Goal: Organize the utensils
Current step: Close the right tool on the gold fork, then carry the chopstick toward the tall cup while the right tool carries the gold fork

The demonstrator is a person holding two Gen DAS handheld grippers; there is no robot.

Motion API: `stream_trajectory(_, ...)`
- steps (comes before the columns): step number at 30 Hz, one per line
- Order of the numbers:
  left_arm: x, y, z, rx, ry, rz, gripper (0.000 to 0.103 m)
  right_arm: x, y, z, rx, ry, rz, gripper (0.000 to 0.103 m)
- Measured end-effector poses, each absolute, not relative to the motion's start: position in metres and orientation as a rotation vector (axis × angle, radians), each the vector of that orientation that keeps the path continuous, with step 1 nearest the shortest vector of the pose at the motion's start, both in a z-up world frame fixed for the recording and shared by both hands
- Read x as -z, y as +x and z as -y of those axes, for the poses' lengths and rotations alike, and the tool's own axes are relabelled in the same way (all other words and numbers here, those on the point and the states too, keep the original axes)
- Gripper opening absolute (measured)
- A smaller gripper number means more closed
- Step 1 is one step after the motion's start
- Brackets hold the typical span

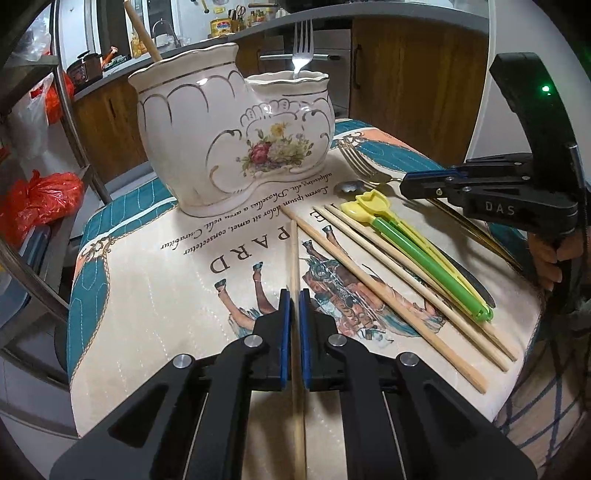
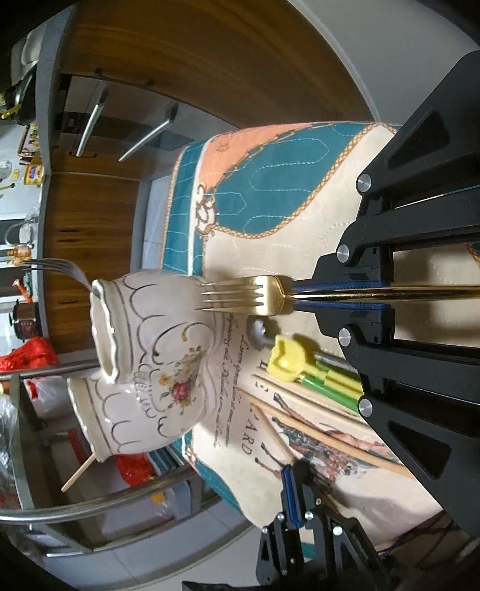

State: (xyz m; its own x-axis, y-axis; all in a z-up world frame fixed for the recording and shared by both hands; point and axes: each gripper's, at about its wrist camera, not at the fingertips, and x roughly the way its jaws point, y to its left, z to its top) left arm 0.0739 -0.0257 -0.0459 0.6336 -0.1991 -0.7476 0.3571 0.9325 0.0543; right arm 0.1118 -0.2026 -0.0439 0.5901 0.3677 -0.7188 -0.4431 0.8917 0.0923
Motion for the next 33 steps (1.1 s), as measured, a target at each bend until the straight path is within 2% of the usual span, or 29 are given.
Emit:
stream_trajectory(8, 0.035, 0.069, 0.019, 0.334, 0.169, -0.759, 0.005, 0.021, 0.101, 0.21, -0.505, -0.061, -0.684, 0.006)
stream_trajectory(19, 0.009, 0.054, 0.005, 0.34, 0.117, -0.541, 0.005, -0.013, 0.074, 0.213, -0.567, -0.071, -0.453, 0.006)
stream_trajectory(28, -0.004, 0.043, -0.004, 0.364, 0.08, -0.404, 0.005, -0.039, 0.041, 0.216, -0.53, -0.091, -0.188, 0.006)
stream_trajectory(33, -0.011, 0.038, -0.011, 0.372, 0.04, -0.329, 0.005, -0.047, 0.04, 0.211, -0.5, -0.074, -0.131, 0.006)
